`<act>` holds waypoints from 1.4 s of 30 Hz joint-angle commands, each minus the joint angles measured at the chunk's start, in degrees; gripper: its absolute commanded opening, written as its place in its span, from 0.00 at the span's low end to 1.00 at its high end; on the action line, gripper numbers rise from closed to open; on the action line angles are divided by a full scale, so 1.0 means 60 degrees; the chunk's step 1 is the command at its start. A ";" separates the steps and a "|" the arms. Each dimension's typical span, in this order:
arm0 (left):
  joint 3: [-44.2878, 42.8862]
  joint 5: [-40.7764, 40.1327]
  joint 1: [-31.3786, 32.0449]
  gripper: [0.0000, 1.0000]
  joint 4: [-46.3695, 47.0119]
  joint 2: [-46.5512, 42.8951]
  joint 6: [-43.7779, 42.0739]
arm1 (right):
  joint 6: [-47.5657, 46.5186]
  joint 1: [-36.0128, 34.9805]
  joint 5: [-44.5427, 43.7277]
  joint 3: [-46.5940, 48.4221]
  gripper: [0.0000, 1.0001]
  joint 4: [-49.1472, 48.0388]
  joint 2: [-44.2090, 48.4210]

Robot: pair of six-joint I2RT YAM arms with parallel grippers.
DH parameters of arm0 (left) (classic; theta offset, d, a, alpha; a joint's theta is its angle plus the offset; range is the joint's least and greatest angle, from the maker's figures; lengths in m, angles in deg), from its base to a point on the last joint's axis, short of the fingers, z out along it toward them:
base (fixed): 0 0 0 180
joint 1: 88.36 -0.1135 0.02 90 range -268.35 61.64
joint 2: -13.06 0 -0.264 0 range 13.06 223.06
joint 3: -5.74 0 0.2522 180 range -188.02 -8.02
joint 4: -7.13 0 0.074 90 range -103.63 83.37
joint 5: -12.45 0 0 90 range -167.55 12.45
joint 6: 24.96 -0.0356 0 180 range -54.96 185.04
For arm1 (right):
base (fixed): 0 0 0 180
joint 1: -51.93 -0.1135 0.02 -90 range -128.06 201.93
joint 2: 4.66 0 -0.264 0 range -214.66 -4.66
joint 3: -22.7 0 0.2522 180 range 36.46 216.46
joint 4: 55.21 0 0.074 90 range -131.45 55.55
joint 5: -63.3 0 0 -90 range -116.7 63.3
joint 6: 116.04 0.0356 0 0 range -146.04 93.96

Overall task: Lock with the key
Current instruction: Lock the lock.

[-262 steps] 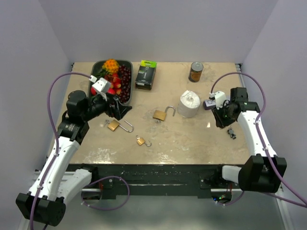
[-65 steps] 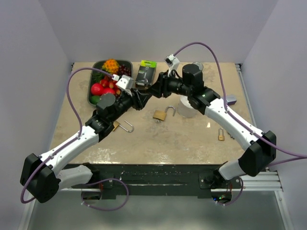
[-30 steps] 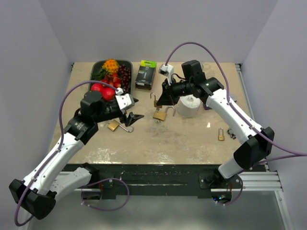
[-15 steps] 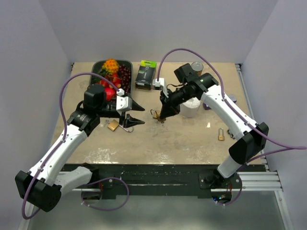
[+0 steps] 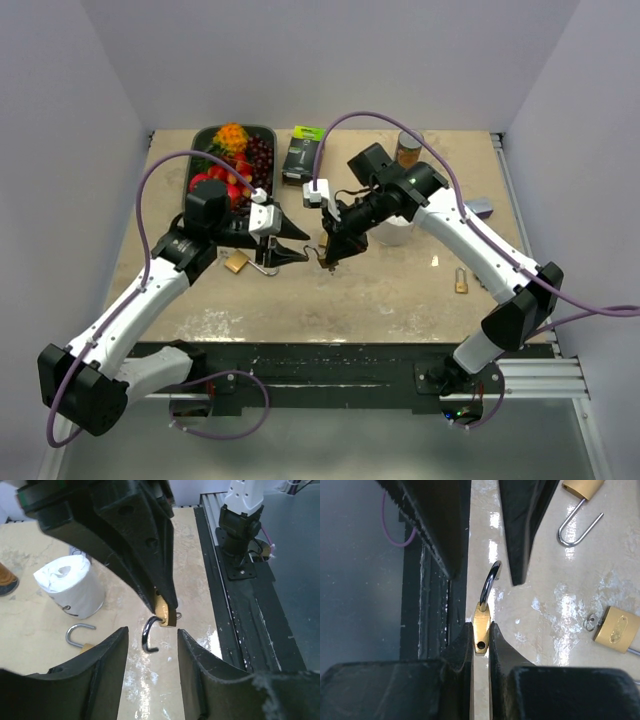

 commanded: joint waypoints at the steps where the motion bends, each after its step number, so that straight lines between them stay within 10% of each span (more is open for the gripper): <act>1: 0.0220 0.0130 0.0335 0.46 0.0530 -0.0006 0.0047 | 0.0269 -0.0143 -0.0146 0.0340 0.00 -0.0453 0.0390; 13: 0.0353 0.0276 0.0409 0.22 0.0779 0.0097 0.0354 | 0.0006 -0.0407 -0.0249 0.0545 0.00 -0.0278 0.0331; 17: 0.0367 0.0364 0.0409 0.00 0.0837 0.0097 0.0485 | 0.0150 -0.0436 -0.0234 0.0545 0.00 -0.0380 0.0346; 18: 0.0368 0.0364 0.0394 0.00 0.0838 0.0053 0.0660 | 0.0442 -0.0451 -0.0379 0.0545 0.05 -0.0670 0.0375; 21: 0.0528 0.0436 0.0103 0.00 0.1727 -0.0064 0.2175 | 0.1468 -0.0262 -0.1429 0.0545 0.70 -0.1533 0.0579; 23: 0.0894 0.0496 -0.0439 0.00 0.3274 -0.0152 0.3235 | 0.2038 0.0089 -0.1683 0.0341 0.91 -0.2120 0.0901; 33: 0.2578 -0.1039 -0.1276 0.00 1.0590 -0.0152 1.1436 | 0.2759 0.1996 -0.1217 0.0240 0.95 -0.3953 0.1224; 42: 0.2273 -0.1686 -0.1276 0.00 1.1326 -0.0211 1.1926 | 0.4340 0.1995 0.0262 -0.2057 0.98 -0.7203 0.2571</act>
